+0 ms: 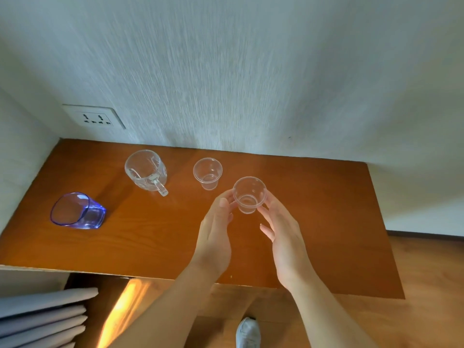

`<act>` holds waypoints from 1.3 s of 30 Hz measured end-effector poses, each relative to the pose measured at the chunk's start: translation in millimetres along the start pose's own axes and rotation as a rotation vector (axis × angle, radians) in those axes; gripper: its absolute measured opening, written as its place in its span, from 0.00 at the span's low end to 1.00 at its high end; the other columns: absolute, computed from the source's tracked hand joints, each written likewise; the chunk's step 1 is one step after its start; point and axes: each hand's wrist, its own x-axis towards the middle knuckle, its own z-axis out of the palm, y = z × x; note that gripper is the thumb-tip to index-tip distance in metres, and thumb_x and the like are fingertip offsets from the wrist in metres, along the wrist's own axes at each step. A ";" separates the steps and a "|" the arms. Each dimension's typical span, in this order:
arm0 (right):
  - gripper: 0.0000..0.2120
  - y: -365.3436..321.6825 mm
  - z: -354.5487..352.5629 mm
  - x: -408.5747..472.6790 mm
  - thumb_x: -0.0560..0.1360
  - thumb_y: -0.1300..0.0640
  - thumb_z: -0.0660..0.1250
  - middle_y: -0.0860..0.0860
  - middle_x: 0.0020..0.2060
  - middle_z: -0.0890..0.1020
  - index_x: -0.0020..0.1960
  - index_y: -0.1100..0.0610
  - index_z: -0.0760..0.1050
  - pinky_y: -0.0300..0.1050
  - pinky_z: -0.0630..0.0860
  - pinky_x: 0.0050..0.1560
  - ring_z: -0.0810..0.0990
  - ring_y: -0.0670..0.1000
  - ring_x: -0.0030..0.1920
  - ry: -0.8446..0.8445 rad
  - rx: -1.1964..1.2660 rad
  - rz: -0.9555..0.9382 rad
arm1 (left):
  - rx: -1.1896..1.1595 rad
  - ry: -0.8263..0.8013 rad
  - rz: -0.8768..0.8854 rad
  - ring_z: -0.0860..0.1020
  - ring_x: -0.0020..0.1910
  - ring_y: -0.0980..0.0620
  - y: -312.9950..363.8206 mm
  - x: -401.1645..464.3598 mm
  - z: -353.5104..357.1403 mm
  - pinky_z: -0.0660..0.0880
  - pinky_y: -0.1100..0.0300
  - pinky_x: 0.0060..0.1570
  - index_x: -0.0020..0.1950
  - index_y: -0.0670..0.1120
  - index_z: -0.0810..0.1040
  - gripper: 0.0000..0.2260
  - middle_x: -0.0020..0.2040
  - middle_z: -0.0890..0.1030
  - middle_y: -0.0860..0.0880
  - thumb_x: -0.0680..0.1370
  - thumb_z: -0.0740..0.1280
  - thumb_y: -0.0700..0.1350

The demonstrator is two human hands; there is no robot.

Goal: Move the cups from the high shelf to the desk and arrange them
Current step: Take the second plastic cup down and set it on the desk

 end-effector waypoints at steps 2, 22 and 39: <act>0.22 1.2 -2.8 7.8 0.77 0.31 0.58 0.29 0.69 0.74 0.70 0.29 0.69 0.49 0.65 0.75 0.70 0.41 0.74 0.007 0.007 0.000 | -0.004 -0.015 0.002 0.76 0.68 0.64 0.1 8.3 3.1 0.68 0.55 0.75 0.60 0.76 0.74 0.19 0.63 0.80 0.70 0.77 0.49 0.74; 0.16 -2.3 -25.0 55.3 0.84 0.36 0.52 0.39 0.76 0.71 0.69 0.30 0.69 0.56 0.62 0.77 0.70 0.42 0.74 0.023 0.007 -0.021 | -0.068 -0.118 -0.042 0.78 0.66 0.59 4.0 65.7 27.8 0.69 0.47 0.74 0.62 0.62 0.78 0.20 0.62 0.83 0.60 0.81 0.51 0.63; 0.19 4.2 -29.4 59.1 0.79 0.33 0.55 0.40 0.75 0.72 0.68 0.34 0.71 0.49 0.64 0.74 0.71 0.43 0.74 0.033 0.095 0.000 | -0.069 -0.153 -0.055 0.76 0.69 0.56 -2.2 69.2 32.6 0.67 0.46 0.76 0.63 0.59 0.78 0.20 0.64 0.82 0.57 0.80 0.52 0.62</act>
